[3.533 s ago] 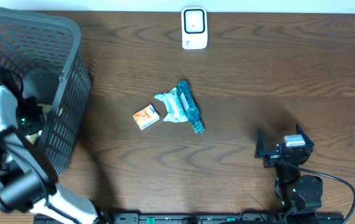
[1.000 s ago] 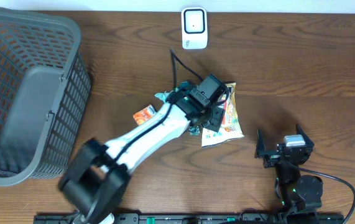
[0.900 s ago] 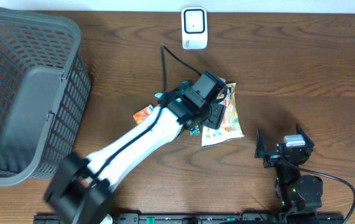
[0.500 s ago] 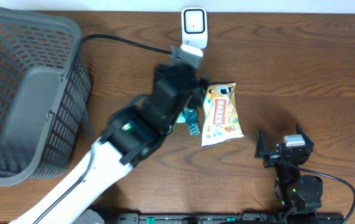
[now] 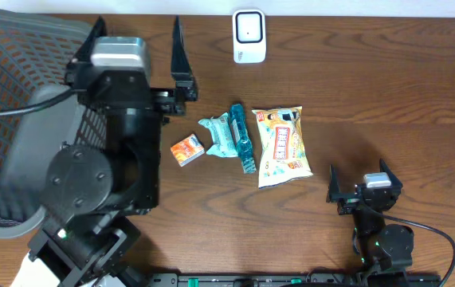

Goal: Scan the item barcode

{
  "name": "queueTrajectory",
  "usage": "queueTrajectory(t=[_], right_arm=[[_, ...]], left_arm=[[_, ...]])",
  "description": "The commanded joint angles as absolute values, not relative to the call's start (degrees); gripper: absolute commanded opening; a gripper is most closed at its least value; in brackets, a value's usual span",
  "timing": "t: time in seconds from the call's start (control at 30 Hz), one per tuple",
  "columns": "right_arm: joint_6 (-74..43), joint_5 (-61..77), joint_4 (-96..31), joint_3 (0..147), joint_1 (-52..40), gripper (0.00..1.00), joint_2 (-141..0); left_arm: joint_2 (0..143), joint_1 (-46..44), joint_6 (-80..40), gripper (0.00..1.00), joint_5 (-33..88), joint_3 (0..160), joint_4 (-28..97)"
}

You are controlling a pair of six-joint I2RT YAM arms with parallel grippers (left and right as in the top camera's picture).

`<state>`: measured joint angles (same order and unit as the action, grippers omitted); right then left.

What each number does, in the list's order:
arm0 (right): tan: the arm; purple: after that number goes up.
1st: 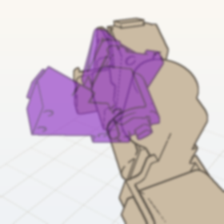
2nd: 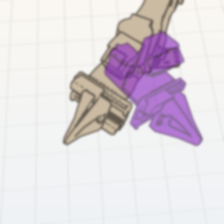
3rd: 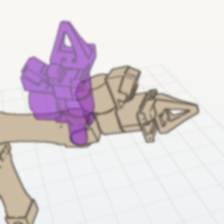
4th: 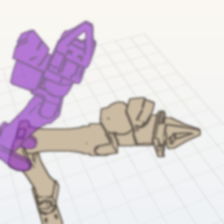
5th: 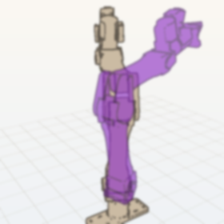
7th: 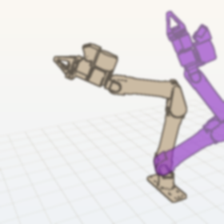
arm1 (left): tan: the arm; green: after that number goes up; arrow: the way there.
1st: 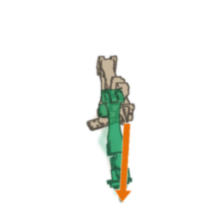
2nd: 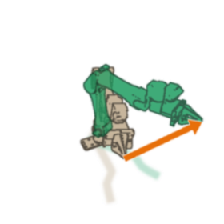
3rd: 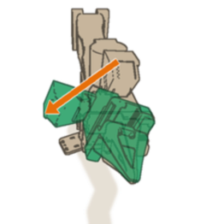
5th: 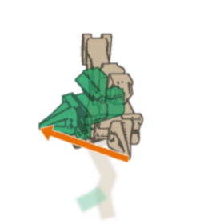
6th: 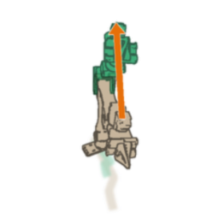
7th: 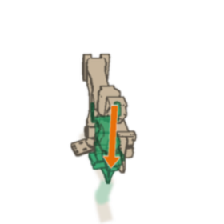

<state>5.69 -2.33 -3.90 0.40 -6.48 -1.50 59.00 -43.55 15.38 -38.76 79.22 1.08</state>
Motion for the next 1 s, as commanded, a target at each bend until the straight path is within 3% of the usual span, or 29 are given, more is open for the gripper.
queueTrajectory(t=[0.0,0.67,0.97], right_arm=[[6.28,-2.66,-4.08,0.32,-6.59,0.99,-1.41],[6.28,-2.66,-4.08,0.32,-6.59,0.99,-1.41],[6.35,-2.74,-4.05,0.32,-6.59,0.99,-1.41]], left_arm=[[60.49,-43.46,26.39,0.86,-46.54,79.33,5.72],[51.00,-43.03,23.64,0.86,-36.93,77.01,14.79],[41.65,-33.34,12.16,0.86,-24.53,77.01,20.64]])
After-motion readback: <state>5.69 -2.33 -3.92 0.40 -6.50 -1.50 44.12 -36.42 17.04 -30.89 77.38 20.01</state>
